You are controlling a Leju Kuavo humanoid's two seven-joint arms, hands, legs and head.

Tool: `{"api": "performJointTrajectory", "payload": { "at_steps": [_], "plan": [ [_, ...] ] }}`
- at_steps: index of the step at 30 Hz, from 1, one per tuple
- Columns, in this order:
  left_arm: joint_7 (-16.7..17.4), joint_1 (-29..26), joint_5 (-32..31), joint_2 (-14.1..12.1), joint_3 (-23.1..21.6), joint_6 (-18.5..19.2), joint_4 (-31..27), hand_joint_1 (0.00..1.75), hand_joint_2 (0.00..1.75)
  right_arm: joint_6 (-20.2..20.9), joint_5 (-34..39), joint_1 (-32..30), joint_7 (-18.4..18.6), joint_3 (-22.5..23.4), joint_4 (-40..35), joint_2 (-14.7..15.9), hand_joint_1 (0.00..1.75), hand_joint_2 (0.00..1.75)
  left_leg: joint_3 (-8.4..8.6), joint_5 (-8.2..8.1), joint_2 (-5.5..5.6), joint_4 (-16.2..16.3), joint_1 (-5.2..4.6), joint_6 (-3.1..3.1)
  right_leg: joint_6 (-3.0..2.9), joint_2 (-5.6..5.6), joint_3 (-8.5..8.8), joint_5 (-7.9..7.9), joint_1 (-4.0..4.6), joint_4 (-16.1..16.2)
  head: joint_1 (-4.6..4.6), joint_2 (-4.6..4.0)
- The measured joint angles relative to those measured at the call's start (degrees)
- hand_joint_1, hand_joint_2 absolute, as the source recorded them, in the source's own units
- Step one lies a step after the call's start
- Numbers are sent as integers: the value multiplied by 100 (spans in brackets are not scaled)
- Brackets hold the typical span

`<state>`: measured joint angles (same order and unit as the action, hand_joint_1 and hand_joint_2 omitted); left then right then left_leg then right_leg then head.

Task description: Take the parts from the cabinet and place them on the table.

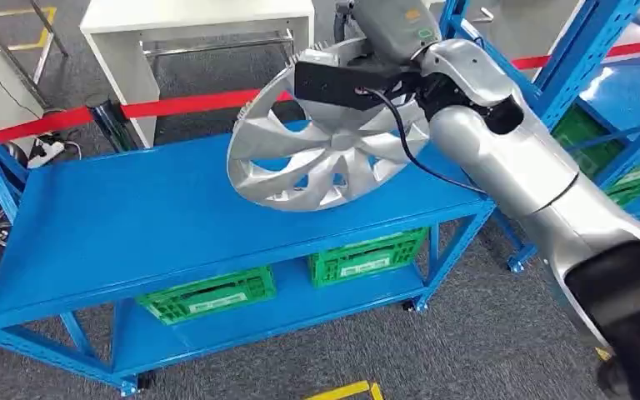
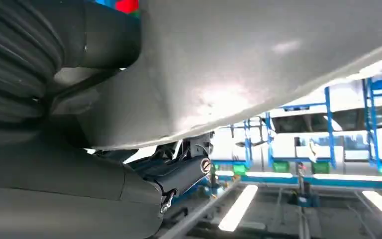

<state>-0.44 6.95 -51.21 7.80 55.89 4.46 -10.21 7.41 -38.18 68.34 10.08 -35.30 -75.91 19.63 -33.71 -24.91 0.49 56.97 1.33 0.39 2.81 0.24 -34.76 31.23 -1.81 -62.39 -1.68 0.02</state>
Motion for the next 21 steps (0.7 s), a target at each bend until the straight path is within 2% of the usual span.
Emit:
{"api": "performJointTrajectory", "payload": {
  "at_steps": [1, 2, 3, 4, 5, 6, 7, 8, 9, 12, 13, 14, 15, 17, 18, 19, 20, 21],
  "plan": [
    [26, 0, -11, -2, 0, -2, -2, 0, 175, 20, -33, -4, 11, 0, -7, -6, 175, 175, -17, 0, -10, 12, -6, 3, 0, 1, -235, 230, 15, -520, -13, 0],
    [29, 0, -22, 0, 0, 0, -2, 0, 175, 39, -64, -24, 22, -2, -7, -6, 175, 175, -32, -2, -11, 29, -11, 5, 2, 1, -445, 386, 16, -968, -18, 0],
    [42, -1, -31, -2, 0, -2, -2, 0, 175, 64, -90, -55, 30, -4, -7, -4, 175, 175, -58, -3, -12, 57, -13, 3, 2, 1, -606, 452, 16, -1279, -11, 0],
    [50, -3, -33, -2, 0, -2, -4, 0, 175, 83, -99, -77, 35, -9, -7, -4, 175, 175, -87, -4, -11, 91, -9, -1, -1, 0, -631, 373, 14, -1293, -15, 0],
    [57, -3, -35, 0, 0, -2, -4, 0, 175, 96, -110, -86, 35, -11, -7, -4, 175, 175, -120, -10, -11, 132, -1, -12, -1, -1, -527, 189, 5, -1055, -15, 0],
    [70, 1, -52, 2, 0, -2, -4, 0, 175, 109, -125, -82, 35, -11, -7, -6, 175, 175, -159, -21, -6, 196, 20, -44, 4, -3, -260, -96, -7, -530, -13, 0],
    [70, 2, -59, 4, 0, -2, -4, 0, 175, 116, -138, -72, 35, -11, -7, -6, 175, 175, -192, -42, -4, 260, 37, -83, 14, -5, 11, -311, -24, -24, -17, 0],
    [77, 1, -70, -4, 0, -2, -9, 0, 175, 125, -153, -70, 37, -11, -5, -6, 175, 175, -238, -52, 7, 313, 29, -141, -1, 14, 75, -184, -11, 139, -13, 0],
    [83, 10, -90, -11, 0, 0, -18, 0, 175, 151, -160, -53, 35, -13, -7, -9, 175, 175, -288, -59, 33, 394, -10, -199, -69, 42, 25, -277, 16, 161, -26, 0],
    [94, -2, -103, -7, 0, 0, -20, 0, 175, 184, -184, -44, 50, -13, -2, -9, 175, 175, -312, 45, 52, 297, 7, -342, -217, 51, -53, -328, 38, 91, -9, 0],
    [96, -1, -103, -9, 0, 0, -20, 0, 175, 188, -184, -31, 48, -13, -2, -20, 175, 175, -347, 37, 50, 316, 18, -372, -283, 34, -84, -382, 7, 128, -2, 0],
    [96, 4, -103, -9, 0, 0, -22, 0, 175, 197, -184, -23, 42, -13, -2, -24, 175, 175, -404, -133, 21, 426, 18, -385, -332, 15, -109, -418, 6, 135, 9, 0],
    [96, 11, -103, -7, 0, 0, -20, 0, 175, 197, -184, -14, 41, -13, -2, -26, 175, 175, -487, -396, -1, 701, 15, -400, -360, 13, -138, -450, 7, 140, 20, 0],
    [96, 16, -103, -7, 0, 0, -22, 0, 175, 208, -199, -4, 46, -13, -2, -26, 175, 175, -776, -925, -14, 1604, 15, -420, -386, 1, -240, -528, 34, 138, 28, 0],
    [96, 15, -103, -7, 0, 0, -20, 0, 175, 210, -199, -9, 46, -15, -2, -26, 175, 175, -854, -1073, -14, 1930, 13, -415, -390, 0, -292, -567, 48, 137, 28, 0],
    [96, 14, -103, -7, 0, 0, -22, 0, 175, 210, -193, -12, 46, -15, 0, -26, 175, 175, -830, -1107, -13, 2030, 7, -402, -390, 0, -345, -607, 60, 135, 26, 0],
    [96, 15, -103, -7, 0, 0, -22, 0, 175, 210, -193, -9, 46, -15, 0, -26, 175, 175, -664, -1018, -13, 1852, 0, -376, -385, 0, -397, -654, 66, 135, 28, 0],
    [96, 19, -103, -7, 0, 0, -24, 0, 175, 210, -190, -2, 44, -15, 0, -26, 175, 175, -342, -837, -13, 1392, -14, -338, -375, 2, -440, -697, 72, 135, 28, 0]
  ]
}}
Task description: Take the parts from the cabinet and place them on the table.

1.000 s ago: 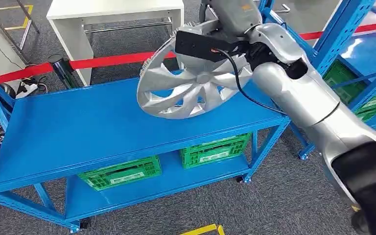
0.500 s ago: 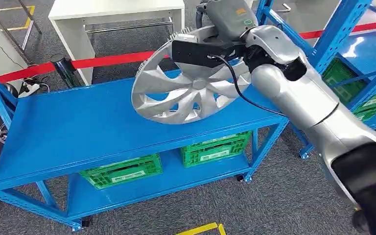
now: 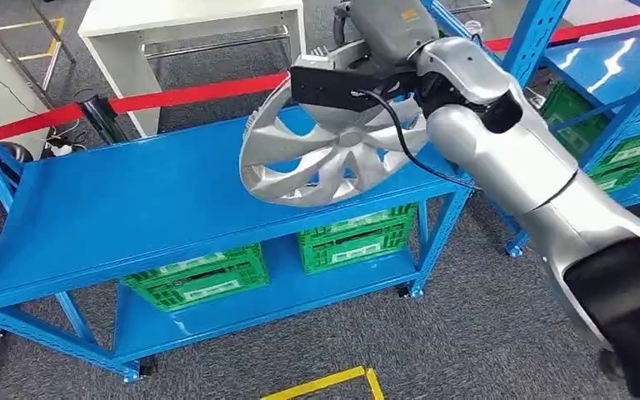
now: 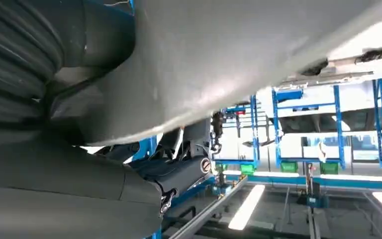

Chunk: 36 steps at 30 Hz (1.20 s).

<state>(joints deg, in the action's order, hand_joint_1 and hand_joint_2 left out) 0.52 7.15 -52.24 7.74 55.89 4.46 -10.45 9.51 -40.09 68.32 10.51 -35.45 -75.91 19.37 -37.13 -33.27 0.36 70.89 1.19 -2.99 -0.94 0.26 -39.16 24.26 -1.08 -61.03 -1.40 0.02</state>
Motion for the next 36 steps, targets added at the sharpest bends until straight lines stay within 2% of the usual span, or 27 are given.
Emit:
{"api": "performJointTrajectory", "payload": {
  "at_steps": [1, 2, 4, 7, 8, 9, 11, 12, 13, 14, 16, 17, 18, 19, 20, 22, 23, 25, 27, 28, 29, 31, 32, 33, 34, 35, 36],
  "plan": [
    [0, 8, 0, -2, 0, 0, 0, 0, 175, 0, 0, 7, 2, 0, 0, 0, 175, 175, 362, 178, 0, -540, -13, 42, 17, 0, -27, -36, 2, 0, -2, 0],
    [-2, 22, 0, -4, 0, 0, -4, 0, 175, 0, 0, 26, 2, 0, 0, 0, 175, 175, 668, 182, -2, -1056, -33, 85, 40, -5, -36, -72, -2, -1, -2, 0],
    [2, 36, -7, -4, 0, 0, -7, 0, 175, -2, 2, 55, 4, 0, 4, 4, 175, 175, 637, 246, 7, -1104, -86, 117, 122, -9, -51, -153, 10, 39, -4, 0],
    [138, 32, -138, -4, -7, -26, -4, 0, 175, 59, 114, 102, 11, 0, 4, 40, 175, 175, 554, 411, 1, -1140, -75, 247, 249, -14, -65, -315, 19, 151, -7, 0],
    [183, 50, -192, -4, -11, -31, -7, 0, 175, 93, 201, 128, 15, 0, -4, 107, 175, 175, 540, 489, -27, -1170, -50, 286, 261, -10, -107, -179, -3, 91, -8, 0],
    [206, 53, -241, -9, -13, -35, -7, 0, 175, 135, 299, 160, 31, 2, -9, 204, 175, 175, 458, 556, -25, -1173, -50, 348, 267, -11, -204, 138, 11, -131, -24, 0],
    [216, 48, -293, -15, -17, -76, -9, 0, 175, 188, 550, 183, 22, 11, -78, 393, 175, 175, 300, 677, -17, -1165, -64, 390, 291, -4, -452, 792, 15, -999, -39, 0],
    [197, 38, -293, -20, -17, -94, -11, 0, 175, 219, 639, 184, 11, 13, -118, 464, 175, 175, 224, 734, -19, -1160, -76, 397, 299, -1, -532, 962, 21, -1374, -46, 0],
    [175, 30, -293, -24, -17, -125, -13, 0, 175, 249, 695, 184, 11, 13, -153, 507, 175, 175, 148, 787, -22, -1149, -87, 395, 298, -2, -537, 979, 22, -1599, -44, 0],
    [160, 16, -293, -31, -17, -131, -15, 0, 175, 289, 741, 190, 48, 13, -175, 529, 175, 175, 63, 840, -34, -1138, -94, 391, 288, -3, -410, 852, 25, -1571, -48, 0],
    [107, -4, -291, -37, -17, -138, -15, 0, 175, 348, 863, 253, 118, 11, -203, 555, 175, 175, -96, 935, -56, -1095, -101, 376, 250, -4, 154, 506, 31, -894, -48, 0],
    [77, -13, -282, -41, -17, -138, -15, 0, 175, 345, 946, 323, 127, 2, -203, 573, 175, 175, -169, 980, -55, -1065, -103, 359, 218, -4, 545, 467, 36, -384, -50, 0],
    [57, -25, -271, -46, -17, -138, -15, 0, 175, 334, 999, 400, 118, -2, -205, 584, 175, 175, -236, 1014, -50, -1036, -119, 331, 178, -3, 807, 698, 66, 45, -46, 0],
    [48, -47, -236, -52, -15, -144, -15, 0, 175, 272, 1027, 427, 88, -9, -208, 586, 175, 175, -234, 1068, -47, -1052, -112, 298, 165, -8, 792, 634, 94, 36, -24, 0],
    [35, -75, -193, -57, -15, -157, -15, 0, 175, 217, 1034, 455, 77, -20, -203, 588, 175, 175, -225, 1104, -42, -1060, -113, 263, 141, 0, 782, 616, 106, 95, -83, 0],
    [31, -139, -77, -65, -2, -197, -15, 0, 175, 83, 1003, 472, 41, -44, -173, 514, 175, 175, -254, 1224, -26, -1127, -134, 186, 69, -9, 733, 524, 107, 121, -85, 0],
    [15, -175, -16, -88, 13, -212, -15, 0, 175, 0, 958, 492, 28, -91, -127, 433, 175, 175, -288, 1167, -14, -1086, -101, 157, 30, -37, 675, 426, 40, 159, -92, 0],
    [35, -234, 55, -87, 48, -230, -9, 0, 175, -85, 887, 482, 35, -188, -81, 227, 175, 175, -450, 502, -4, -642, -95, 71, -48, -21, 514, 280, 22, 177, -42, 0],
    [123, -239, 39, -87, 61, -247, -2, 0, 175, -149, 826, 468, 46, -265, -35, 28, 175, 175, -611, -57, -7, 169, -59, 1, -46, -2, 327, 130, 20, 173, -26, 0],
    [223, -234, -35, -87, 63, -278, -2, 0, 175, -177, 776, 465, 66, -319, 7, -40, 175, 175, -625, -95, -9, 469, -49, -24, -32, -6, 233, 57, 18, 169, -28, 0],
    [330, -230, -136, -87, 63, -315, -2, 0, 175, -186, 739, 449, 98, -348, 48, -77, 175, 175, -558, 43, -9, 576, -37, -43, -11, -14, 141, -15, 11, 165, -22, 0],
    [448, -238, -287, -103, 44, -359, -7, 0, 175, -179, 708, 442, 120, -402, 88, -94, 175, 175, -154, 453, -9, 231, -8, -73, 36, -55, -20, -143, -14, 158, -24, 0],
    [470, -246, -319, -109, 31, -407, -7, 0, 175, -144, 708, 448, 122, -407, 96, -94, 175, 175, 202, 516, -9, -189, 20, -100, 75, -66, -91, -211, -27, 145, -22, 0],
    [446, -246, -312, -111, 24, -457, -7, 0, 175, -78, 702, 460, 120, -407, 94, -92, 175, 175, 627, 301, -1, -721, 60, -145, 125, -71, -142, -263, 0, 127, -22, 0],
    [396, -250, -284, -135, 26, -494, -13, 0, 175, -37, 699, 457, 103, -404, 87, -53, 175, 175, 908, 90, 48, -1185, -1, -67, 164, -82, -172, -317, 12, 112, -26, 0],
    [385, -255, -273, -144, 26, -505, -11, 0, 175, -11, 699, 444, 85, -404, 87, -50, 175, 175, 809, 132, 45, -1132, -2, 43, 190, -90, -151, -394, 18, 151, -28, 0],
    [372, -255, -271, -155, 26, -514, -11, 0, 175, 9, 699, 443, 76, -404, 85, -50, 175, 175, 780, 160, 39, -1116, -14, 92, 223, -90, -154, -460, 20, 185, -22, 0]
  ]
}}
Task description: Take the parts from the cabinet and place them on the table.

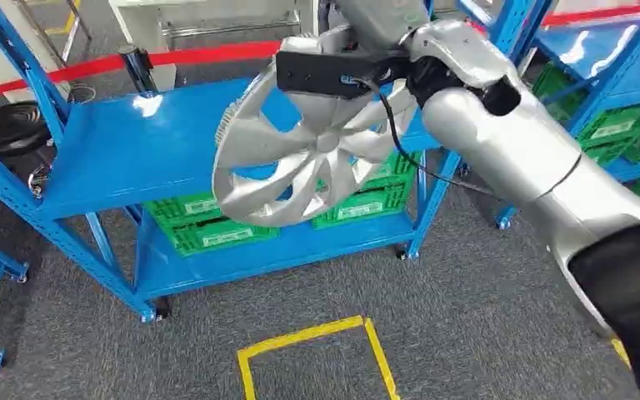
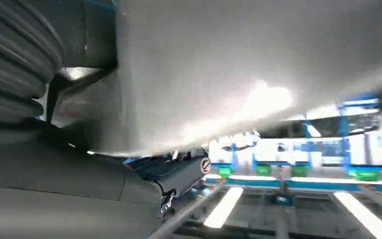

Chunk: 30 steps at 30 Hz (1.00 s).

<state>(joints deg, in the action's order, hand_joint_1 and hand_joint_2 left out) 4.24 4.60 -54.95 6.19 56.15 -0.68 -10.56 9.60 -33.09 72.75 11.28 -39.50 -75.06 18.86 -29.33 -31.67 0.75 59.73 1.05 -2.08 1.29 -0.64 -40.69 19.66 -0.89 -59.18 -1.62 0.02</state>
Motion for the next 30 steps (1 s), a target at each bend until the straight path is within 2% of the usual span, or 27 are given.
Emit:
{"api": "performJointTrajectory", "payload": {
  "at_steps": [1, 2, 3, 5, 6, 7, 8, 10, 11, 12, 13, 14, 15, 17, 18, 19, 20, 21, 22, 23, 24, 25, 26, 27, 28, 29, 30],
  "plan": [
    [-7, -3, 11, -7, 0, -11, 0, 0, 175, 4, 0, -17, 11, -2, 0, 0, 175, 175, -46, 45, -5, 0, -17, 72, 53, -2, 1, -61, -22, 35, -2, 0],
    [-7, -9, 15, -13, 0, -11, 0, 0, 175, 9, 2, -43, 17, 0, 4, 26, 175, 175, -99, 127, -33, -28, 9, 160, 85, 2, -27, -43, -45, 39, 4, 0],
    [-7, -14, 15, -22, 0, -13, -2, 0, 175, 11, 2, -52, 18, 0, 4, 35, 175, 175, -125, 195, -59, -26, 1, 215, 97, 18, -94, 218, -45, -93, -9, 0],
    [-15, -23, 17, -48, 0, -26, -9, 0, 175, 17, 2, -63, 24, 0, 7, 61, 175, 175, -335, 364, -66, -18, -22, 275, 112, 21, -330, 986, -37, -857, -15, 0],
    [-28, -24, 33, -48, 0, -28, -11, 0, 175, 17, 2, -75, 22, -2, 7, 61, 175, 175, -442, 446, -71, -16, -41, 294, 112, 26, -426, 1253, -22, -1325, -15, 0],
    [-57, -25, 53, -48, 0, -37, -13, 0, 175, 17, -7, -98, 22, -2, 7, 61, 175, 175, -546, 526, -72, -10, -61, 308, 100, 27, -460, 1343, -7, -1683, -13, 0],
    [-83, -26, 83, -48, 0, -44, -13, 0, 175, 20, -39, -124, 22, -4, 7, 57, 175, 175, -648, 602, -73, -2, -81, 315, 76, 29, -408, 1236, 9, -1845, -15, 0],
    [-83, -29, 98, -41, 0, -44, -11, 0, 175, 28, -77, -151, 39, -20, 9, 17, 175, 175, -802, 714, -73, 8, -114, 319, 1, 35, -95, 919, 46, -1623, -15, 0],
    [-83, -28, 98, -37, 0, -44, -11, 0, 175, 31, -88, -152, 44, -20, 9, 2, 175, 175, -834, 738, -73, 10, -120, 321, -24, 38, 14, 861, 60, -1504, -15, 0],
    [-85, -28, 85, -15, 0, -31, -11, 0, 175, 37, -105, -149, 61, -20, 13, -35, 175, 175, -911, 804, -71, 16, -139, 318, -95, 46, 358, 781, 100, -1089, -15, 0],
    [-89, -24, 57, 28, 0, -7, -11, 0, 175, 48, -116, -128, 70, -20, 15, -96, 175, 175, -949, 865, -73, 30, -134, 317, -195, 52, 781, 923, 148, -555, -11, 0],
    [-109, -27, 48, 53, 2, 18, -15, 0, 175, 81, -120, -116, 70, -20, 22, -151, 175, 175, -999, 910, -71, 29, -179, 283, -251, 38, 1093, 1181, 159, -27, -9, 0],
    [-129, -27, 48, 79, 0, 31, -17, 0, 175, 109, -120, -102, 63, -22, 42, -179, 175, 175, -996, 974, -81, -2, -159, 251, -196, 32, 1060, 1144, 180, -40, -2, 0],
    [-135, -16, 90, 147, 0, 26, -17, 0, 175, 140, -100, -34, 7, -68, 174, -227, 175, 175, -1003, 1106, -78, -59, -126, 181, -254, 34, 1015, 1048, 207, 28, -18, 0],
    [-131, -21, 90, 151, 2, 11, -17, 0, 175, 110, -103, -43, 0, -68, 237, -230, 175, 175, -1026, 1134, -64, -83, -155, 148, -287, 14, 989, 959, 166, 90, -26, 0],
    [-125, -21, 90, 164, 2, -17, -13, 0, 175, 78, -105, -31, -20, -72, 312, -269, 175, 175, -1073, 963, -49, -6, -128, 117, -311, -32, 956, 870, 136, 124, -26, 0],
    [-125, -24, 101, 201, 2, -59, -11, 0, 175, 39, -120, -20, -26, -72, 370, -291, 175, 175, -1158, 590, -50, 226, -120, 81, -358, -25, 867, 787, 116, 133, -7, 0],
    [-140, -33, 100, 210, 7, -98, -7, 0, 175, 13, -147, -16, -35, -72, 444, -319, 175, 175, -1273, 208, -51, 595, -96, 40, -355, -23, 771, 703, 106, 133, -6, 0],
    [-162, -29, 96, 205, 7, -105, -7, 0, 175, -9, -162, -16, -35, -72, 518, -348, 175, 175, -1354, -69, -51, 1016, -75, 0, -349, -19, 674, 625, 97, 131, -9, 0],
    [-201, -21, 64, 188, 7, -105, -7, 0, 175, -26, -175, -20, -35, -72, 612, -396, 175, 175, -1416, -199, -53, 1405, -58, -35, -334, -14, 574, 545, 85, 126, -7, 0],
    [-219, -9, 48, 175, 7, -105, -9, 0, 175, -33, -197, -35, -33, -72, 684, -432, 175, 175, -1409, -150, -53, 1635, -39, -65, -316, -14, 482, 473, 70, 125, -7, 0],
    [-238, 0, 48, 146, 7, -103, -11, 0, 175, -46, -227, -44, -31, -72, 748, -466, 175, 175, -1310, 49, -53, 1681, -19, -98, -287, -16, 373, 393, 48, 116, -7, 0],
    [-251, 7, 59, 114, 11, -105, -18, 0, 175, -61, -254, -50, -13, -72, 804, -507, 175, 175, -1091, 324, -55, 1509, 8, -134, -252, -16, 251, 307, 22, 103, -4, 0],
    [-251, 9, 61, 77, 18, -109, -22, 0, 175, -79, -297, -51, 0, -72, 820, -520, 175, 175, -800, 468, -56, 1187, 37, -165, -217, -16, 156, 238, -2, 86, -7, 0],
    [-245, 12, 68, 50, 20, -114, -28, 0, 175, -105, -330, -45, 2, -70, 822, -540, 175, 175, -396, 415, -55, 703, 72, -192, -168, -16, 83, 174, -11, 49, -4, 0],
    [-238, 18, 92, 31, 28, -120, -33, 0, 175, -127, -376, -38, 9, -63, 822, -568, 175, 175, 21, 94, -49, 122, 52, -208, -121, -9, 1, 137, 1, 12, 4, 0],
    [-238, 19, 107, 0, 46, -138, -35, 0, 175, -153, -424, -43, 7, -55, 822, -595, 175, 175, 85, -31, -22, -87, 21, -64, -83, -14, -11, 68, 0, 2, -2, 0]
  ]
}}
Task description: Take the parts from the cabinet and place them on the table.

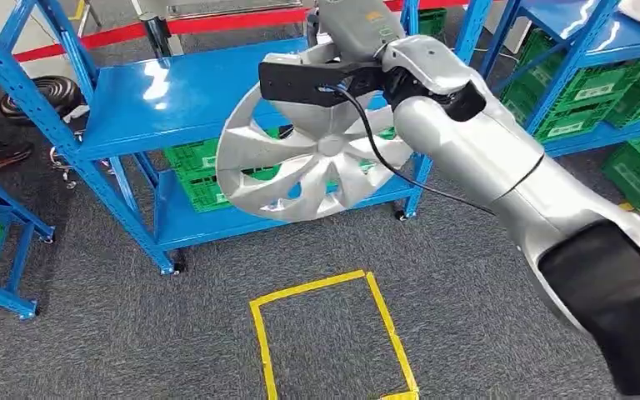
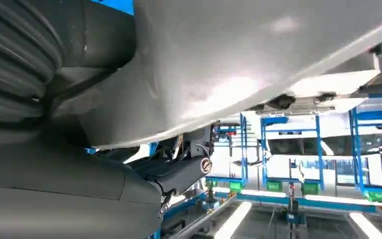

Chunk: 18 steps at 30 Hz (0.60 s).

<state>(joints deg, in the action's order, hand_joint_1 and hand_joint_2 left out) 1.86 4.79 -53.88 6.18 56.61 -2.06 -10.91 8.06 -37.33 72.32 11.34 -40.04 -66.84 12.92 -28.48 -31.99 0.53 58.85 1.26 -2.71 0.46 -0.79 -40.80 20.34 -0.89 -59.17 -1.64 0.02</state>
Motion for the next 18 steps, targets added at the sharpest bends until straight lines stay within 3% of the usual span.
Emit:
{"api": "performJointTrajectory", "payload": {
  "at_steps": [2, 3, 4, 5, 7, 8, 9, 10, 11, 12, 13, 14, 15, 16, 18],
  "plan": [
    [11, 0, 31, -37, 57, -20, -2, 0, 175, -39, -41, 6, 2, 0, 18, -37, 175, 175, -103, 72, -10, 44, -43, 98, 78, -5, 6, -143, -4, 90, -4, 0],
    [20, -7, 42, -48, 79, -24, 0, 0, 175, -41, -46, -3, -2, 0, 28, -59, 175, 175, -167, 149, -15, 19, -16, 192, 132, -4, -13, -210, -13, 128, 2, 0],
    [28, -14, 46, -56, 87, -28, -2, 0, 175, -41, -48, 5, -2, 0, 53, -65, 175, 175, -186, 229, -46, 13, -4, 257, 153, 11, -69, -64, -39, 65, 0, 0],
    [37, -10, 48, -70, 92, -39, -6, 0, 175, -41, -55, 6, 4, 0, 59, -68, 175, 175, -279, 303, -47, 13, -6, 317, 157, 16, -157, 285, -31, -145, -9, 0],
    [37, -9, 46, -85, 109, -46, -11, 0, 175, -46, -65, 17, 15, 4, 79, -68, 175, 175, -464, 455, -45, 19, -20, 346, 169, 31, -365, 1033, -20, -1001, -9, 0],
    [24, -8, 46, -91, 111, -46, -15, 0, 175, -46, -74, 17, 13, 4, 83, -70, 175, 175, -558, 531, -45, 27, -35, 358, 172, 38, -440, 1214, -6, -1446, -9, 0],
    [-34, -12, 46, -94, 114, -41, -15, 0, 175, -39, -74, 11, 20, 4, 83, -68, 175, 175, -651, 597, -48, 37, -50, 364, 162, 41, -451, 1205, 3, -1739, -7, 0],
    [-107, -12, 39, -96, 116, -31, -15, 0, 175, -22, -59, 3, 20, 7, 83, -52, 175, 175, -742, 663, -51, 46, -62, 365, 140, 44, -369, 1055, 12, -1816, -9, 0],
    [-162, -12, 17, -103, 116, -13, -15, 0, 175, -4, -39, -9, 15, 13, 83, -30, 175, 175, -841, 733, -51, 54, -77, 363, 98, 51, -155, 824, 32, -1656, -9, 0],
    [-201, -9, -13, -109, 116, -4, -15, 0, 175, 4, -30, -14, -4, 20, 83, -6, 175, 175, -925, 799, -50, 58, -95, 360, 35, 54, 162, 670, 68, -1295, -9, 0],
    [-216, -4, -15, -111, 114, 9, -15, 0, 175, 2, -26, -12, -26, 28, 83, 9, 175, 175, -977, 857, -48, 63, -98, 357, -45, 56, 551, 683, 106, -820, -7, 0],
    [-223, -8, -18, -102, 116, 15, -15, 0, 175, -4, -24, -6, -42, 44, 72, 20, 175, 175, -1010, 906, -46, 71, -102, 332, -146, 52, 989, 958, 170, -259, -2, 0],
    [-229, -15, -18, -111, 116, 22, -15, 0, 175, -17, -26, -9, -59, 72, 57, 22, 175, 175, -1032, 955, -47, 71, -109, 294, -148, 31, 1170, 1097, 168, 149, 4, 0],
    [-243, -18, -18, -131, 116, 22, -15, 0, 175, -28, -24, -28, -74, 101, 57, 42, 175, 175, -1018, 1027, -57, 23, -82, 250, -127, 33, 1109, 992, 207, 70, -9, 0],
    [-247, -24, -18, -144, 116, 24, -15, 0, 175, -31, -24, -38, -72, 109, 59, 72, 175, 175, -1040, 1152, -53, -47, -88, 177, -186, 28, 1065, 917, 194, 135, -13, 0]
  ]
}}
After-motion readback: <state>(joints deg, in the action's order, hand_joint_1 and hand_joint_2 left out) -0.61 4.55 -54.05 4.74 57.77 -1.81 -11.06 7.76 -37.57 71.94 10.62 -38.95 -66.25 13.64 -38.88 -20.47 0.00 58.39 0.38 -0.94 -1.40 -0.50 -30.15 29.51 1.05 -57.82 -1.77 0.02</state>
